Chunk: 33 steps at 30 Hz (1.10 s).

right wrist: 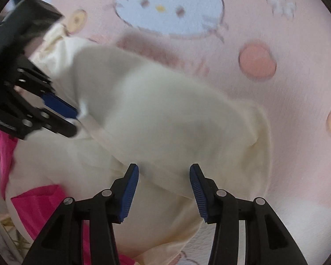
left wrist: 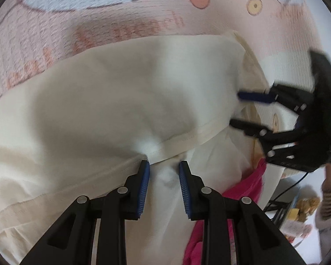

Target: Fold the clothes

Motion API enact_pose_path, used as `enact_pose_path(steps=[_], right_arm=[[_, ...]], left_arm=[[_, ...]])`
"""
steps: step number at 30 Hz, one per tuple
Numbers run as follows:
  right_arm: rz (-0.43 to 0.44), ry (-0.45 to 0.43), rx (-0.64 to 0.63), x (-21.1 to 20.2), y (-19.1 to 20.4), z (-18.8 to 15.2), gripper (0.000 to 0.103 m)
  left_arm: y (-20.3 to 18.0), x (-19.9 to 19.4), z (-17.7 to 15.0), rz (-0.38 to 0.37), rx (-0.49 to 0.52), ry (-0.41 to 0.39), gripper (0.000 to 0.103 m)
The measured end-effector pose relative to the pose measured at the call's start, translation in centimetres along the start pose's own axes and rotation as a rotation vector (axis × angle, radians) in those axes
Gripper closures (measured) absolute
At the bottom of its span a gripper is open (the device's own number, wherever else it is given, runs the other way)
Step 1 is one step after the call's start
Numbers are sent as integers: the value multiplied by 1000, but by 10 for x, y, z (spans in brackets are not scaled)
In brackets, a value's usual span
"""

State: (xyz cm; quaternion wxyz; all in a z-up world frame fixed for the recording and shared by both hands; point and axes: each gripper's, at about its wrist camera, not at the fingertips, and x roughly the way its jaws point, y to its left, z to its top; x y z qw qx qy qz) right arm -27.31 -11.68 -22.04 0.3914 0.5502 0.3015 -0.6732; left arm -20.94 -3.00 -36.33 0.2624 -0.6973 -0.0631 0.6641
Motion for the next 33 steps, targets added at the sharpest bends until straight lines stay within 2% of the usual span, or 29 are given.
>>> enact_pose_path(steps=[2, 4, 6, 7, 8, 10, 11, 13, 14, 15, 17, 19, 22, 24, 27, 30, 33], right_arm=[[67, 31, 98, 6, -10, -5, 55], [132, 14, 198, -3, -21, -10, 55], [223, -21, 336, -17, -35, -17, 55], [264, -47, 403, -26, -43, -21, 55], [284, -81, 452, -34, -49, -26, 53], [294, -119, 547, -36, -62, -30, 46], [294, -128, 593, -35, -69, -33, 46], [298, -139, 682, -33, -85, -43, 45], [296, -143, 724, -32, -92, -49, 45], [285, -141, 762, -29, -99, -56, 44], [271, -137, 837, -22, -111, -70, 44], [294, -134, 910, -10, -121, -82, 44], [365, -171, 1001, 2, -131, -98, 44], [441, -214, 1067, 10, -136, -105, 44], [539, -269, 1151, 19, -142, -110, 42], [556, -309, 1188, 23, -146, -110, 41], [549, -327, 1169, 22, -146, -104, 41]], left_arm=[[5, 0, -1, -29, -79, 13, 78], [12, -4, -3, -69, -183, 30, 75], [22, -17, -10, -122, -281, 16, 54], [28, -27, -14, -152, -321, -6, 37], [34, -36, -19, -182, -362, -29, 32], [47, -56, -27, -243, -443, -75, 32], [56, -69, -36, -261, -487, -109, 31], [75, -93, -52, -259, -545, -167, 31], [103, -119, -43, -229, -555, -196, 31], [110, -136, -47, -191, -551, -224, 31], [133, -146, -59, -121, -572, -239, 30], [157, -156, -70, -51, -592, -253, 30], [192, -170, -88, 54, -623, -274, 30], [211, -168, -97, 62, -672, -276, 30], [235, -164, -108, 22, -754, -309, 30], [255, -159, -114, -55, -830, -347, 30], [266, -154, -107, -112, -839, -392, 30]])
